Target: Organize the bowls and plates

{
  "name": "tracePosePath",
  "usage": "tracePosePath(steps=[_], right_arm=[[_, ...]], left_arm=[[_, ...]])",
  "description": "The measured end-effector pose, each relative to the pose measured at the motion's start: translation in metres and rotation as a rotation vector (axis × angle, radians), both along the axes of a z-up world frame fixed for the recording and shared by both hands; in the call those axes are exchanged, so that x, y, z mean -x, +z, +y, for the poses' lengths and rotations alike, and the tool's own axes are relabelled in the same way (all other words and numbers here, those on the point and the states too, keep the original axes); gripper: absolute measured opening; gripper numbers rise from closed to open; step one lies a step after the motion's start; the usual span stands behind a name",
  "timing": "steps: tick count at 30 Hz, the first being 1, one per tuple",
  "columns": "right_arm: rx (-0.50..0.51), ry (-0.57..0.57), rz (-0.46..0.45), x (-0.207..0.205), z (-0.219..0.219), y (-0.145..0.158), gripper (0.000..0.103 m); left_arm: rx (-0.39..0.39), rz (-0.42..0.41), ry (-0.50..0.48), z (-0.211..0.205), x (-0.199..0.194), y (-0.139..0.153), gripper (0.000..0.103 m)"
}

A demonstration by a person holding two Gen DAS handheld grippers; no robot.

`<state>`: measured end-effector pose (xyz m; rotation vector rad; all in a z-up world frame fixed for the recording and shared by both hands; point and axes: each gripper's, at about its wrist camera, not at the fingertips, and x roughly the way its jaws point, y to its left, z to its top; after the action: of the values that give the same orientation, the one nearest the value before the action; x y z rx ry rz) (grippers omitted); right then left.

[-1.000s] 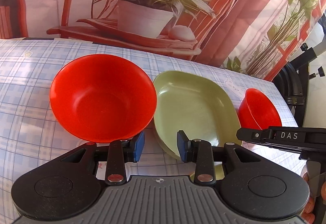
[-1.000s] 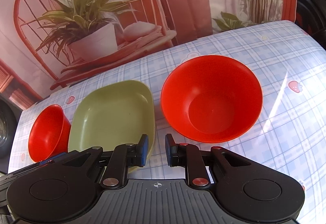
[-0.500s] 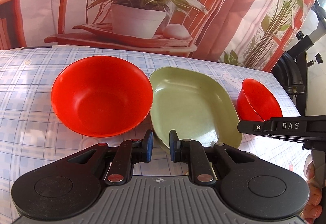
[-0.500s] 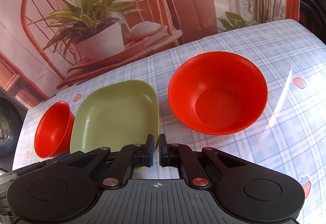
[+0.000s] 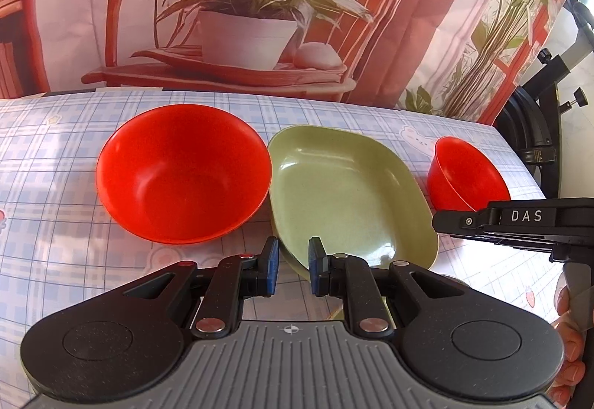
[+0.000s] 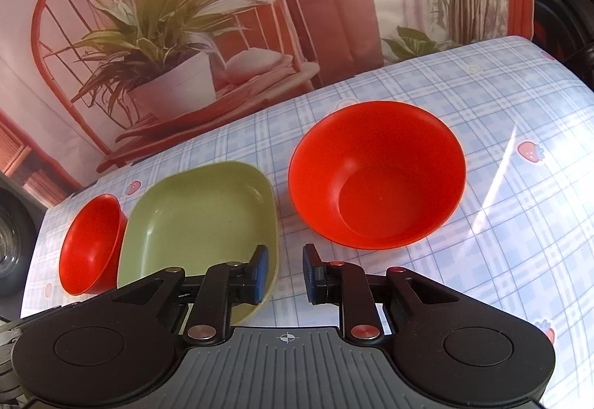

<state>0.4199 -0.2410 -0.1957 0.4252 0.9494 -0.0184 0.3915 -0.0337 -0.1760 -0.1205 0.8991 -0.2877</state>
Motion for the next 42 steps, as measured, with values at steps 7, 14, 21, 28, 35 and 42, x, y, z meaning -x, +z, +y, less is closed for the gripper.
tracePosePath(steps=[7,14,21,28,35,42], right_arm=[[-0.043,0.019,0.009,-0.008,0.005,-0.008,0.019],[-0.011,0.005,-0.026,-0.006,0.009,-0.001,0.005],[-0.007,0.008,-0.094,0.005,0.006,0.025,0.005],[0.002,0.015,-0.144,0.034,0.01,0.048,0.005],[-0.023,0.016,-0.18,0.075,0.016,0.063,0.006],[-0.025,0.028,-0.181,0.115,0.019,0.056,0.006]], left_arm=[[0.011,0.006,-0.007,0.0,-0.004,-0.006,0.018],[0.017,-0.036,-0.016,0.001,-0.001,0.001,0.018],[0.029,-0.073,-0.012,0.0,0.01,0.02,0.018],[0.048,-0.105,-0.026,0.004,0.039,0.045,0.018],[0.041,-0.113,-0.045,0.011,0.073,0.061,0.018],[0.045,-0.104,-0.04,0.015,0.105,0.06,0.018]])
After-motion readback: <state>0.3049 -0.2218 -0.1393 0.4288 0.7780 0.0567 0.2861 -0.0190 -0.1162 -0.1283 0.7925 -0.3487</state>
